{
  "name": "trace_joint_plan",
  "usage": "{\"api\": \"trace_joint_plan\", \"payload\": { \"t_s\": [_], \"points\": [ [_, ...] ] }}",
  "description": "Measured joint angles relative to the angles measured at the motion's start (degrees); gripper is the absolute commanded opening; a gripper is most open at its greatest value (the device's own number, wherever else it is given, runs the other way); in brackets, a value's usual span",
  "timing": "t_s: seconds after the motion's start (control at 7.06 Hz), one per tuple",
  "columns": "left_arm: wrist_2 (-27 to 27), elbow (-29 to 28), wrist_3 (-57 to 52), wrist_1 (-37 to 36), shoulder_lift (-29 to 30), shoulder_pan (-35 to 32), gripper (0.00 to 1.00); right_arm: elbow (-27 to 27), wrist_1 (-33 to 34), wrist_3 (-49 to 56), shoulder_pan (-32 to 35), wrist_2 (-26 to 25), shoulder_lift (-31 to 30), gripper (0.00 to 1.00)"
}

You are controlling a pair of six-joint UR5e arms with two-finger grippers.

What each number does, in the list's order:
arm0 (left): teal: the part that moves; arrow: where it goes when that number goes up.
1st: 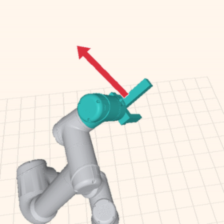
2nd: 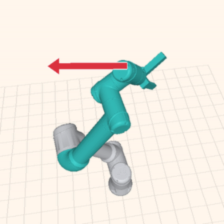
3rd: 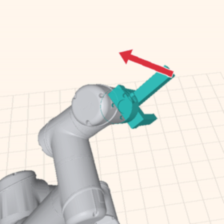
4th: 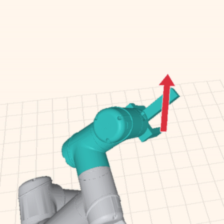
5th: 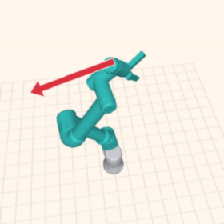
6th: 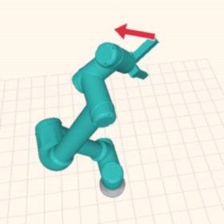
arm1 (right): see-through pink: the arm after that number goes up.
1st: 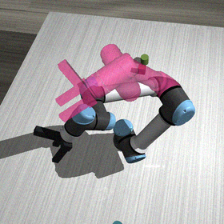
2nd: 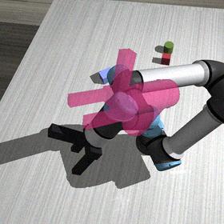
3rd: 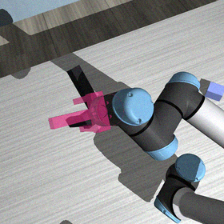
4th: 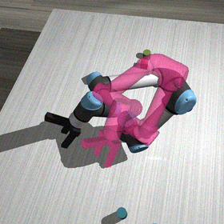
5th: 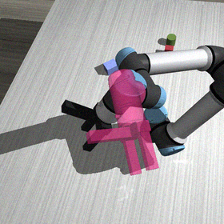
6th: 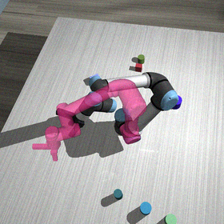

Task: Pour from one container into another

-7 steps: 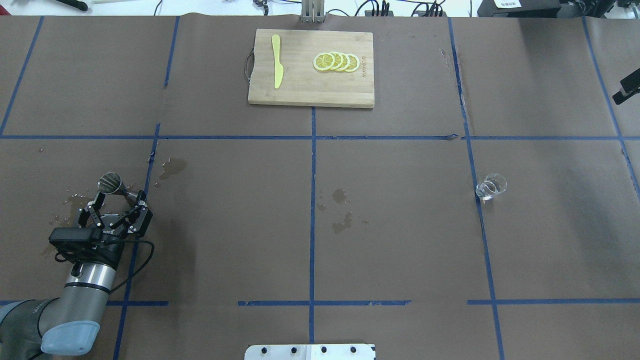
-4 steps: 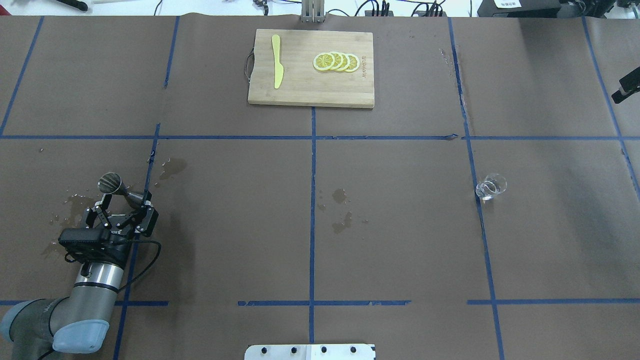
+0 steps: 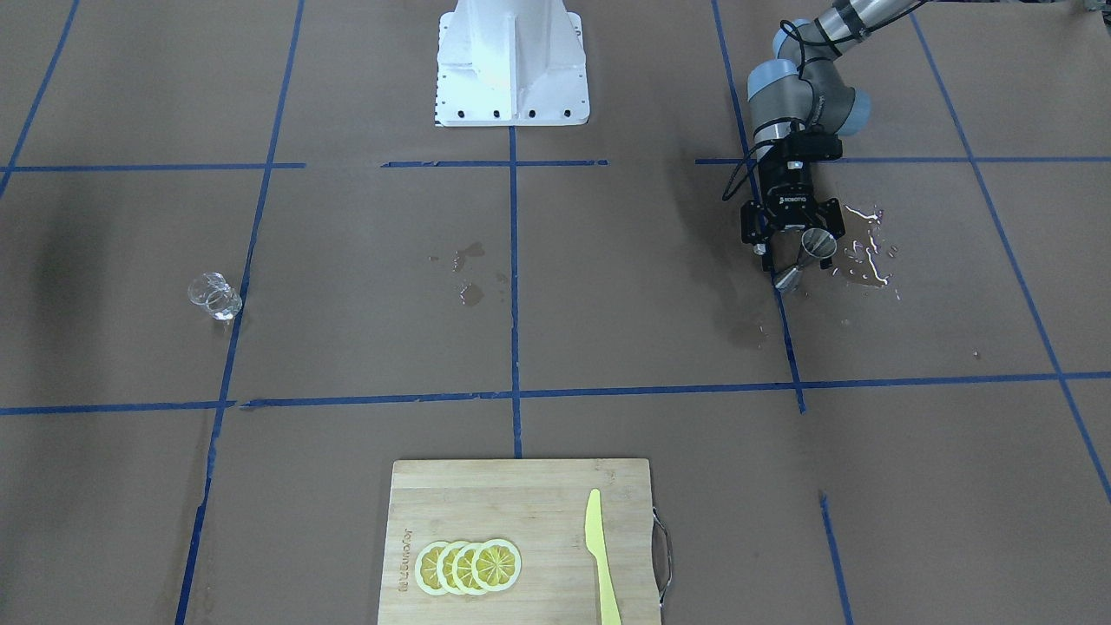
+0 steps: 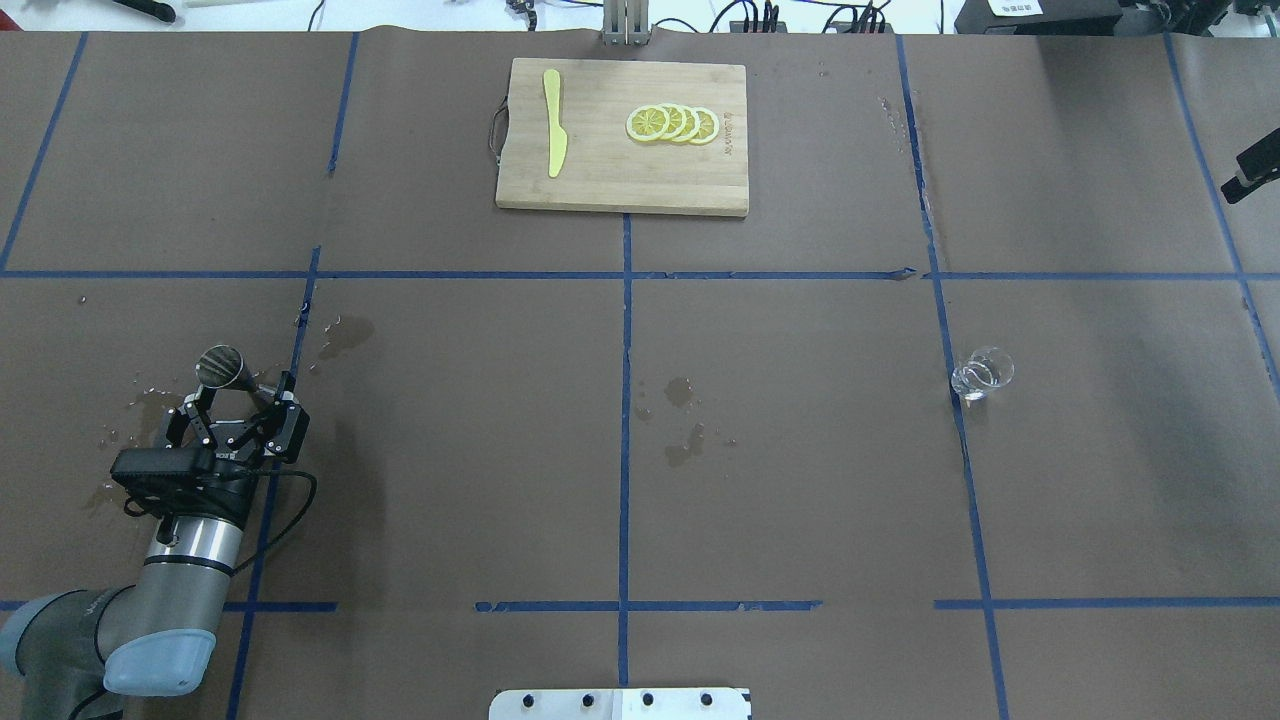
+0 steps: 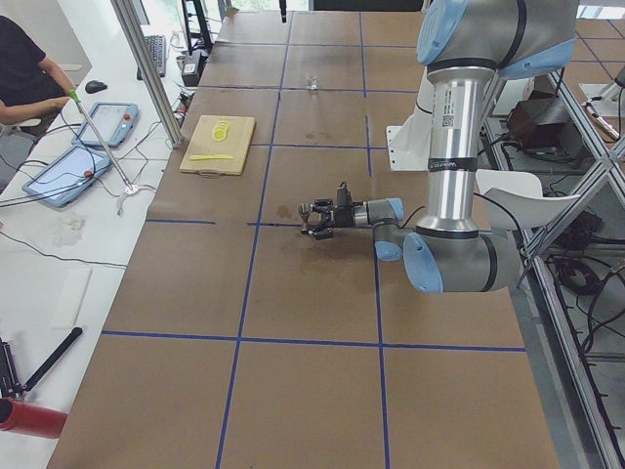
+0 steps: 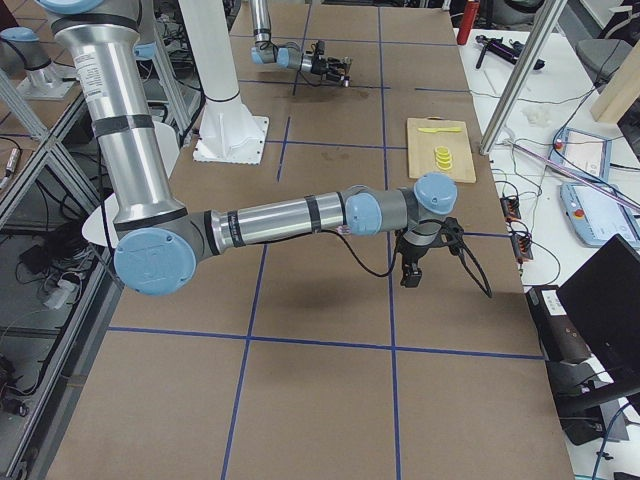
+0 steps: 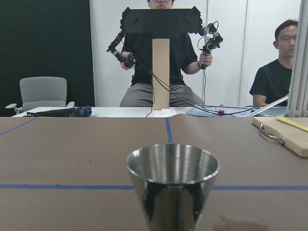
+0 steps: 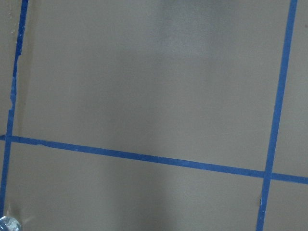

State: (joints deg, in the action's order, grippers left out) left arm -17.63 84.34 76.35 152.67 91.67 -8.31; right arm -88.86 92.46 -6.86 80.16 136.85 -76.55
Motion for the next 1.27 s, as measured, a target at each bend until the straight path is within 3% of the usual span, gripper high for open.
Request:
{"api": "trace_joint_plan", "payload": {
  "t_s": [0.42, 0.71, 0.99, 1.13, 1.27],
  "points": [
    [0.0, -0.1, 0.1, 0.1, 0.1, -0.1, 0.44, 0.0, 0.0, 0.0, 0.0, 0.0, 0.1, 1.0],
    [0.0, -0.1, 0.1, 0.3, 0.2, 0.0, 0.32, 0.1, 0.0, 0.0, 0.0, 0.0, 0.1, 1.0],
    [0.0, -0.1, -0.3, 1.4, 0.3, 0.0, 0.07, 0.1, 0.0, -0.1, 0.0, 0.0, 0.1, 1.0],
    [0.0, 0.0, -0.6, 1.6, 0.2, 0.0, 0.0, 0.2, 0.0, -0.1, 0.0, 0.0, 0.1, 1.0],
    [0.0, 0.2, -1.8, 1.7, 0.2, 0.0, 0.0, 0.2, 0.0, -0.1, 0.0, 0.0, 0.1, 1.0]
  ]
}}
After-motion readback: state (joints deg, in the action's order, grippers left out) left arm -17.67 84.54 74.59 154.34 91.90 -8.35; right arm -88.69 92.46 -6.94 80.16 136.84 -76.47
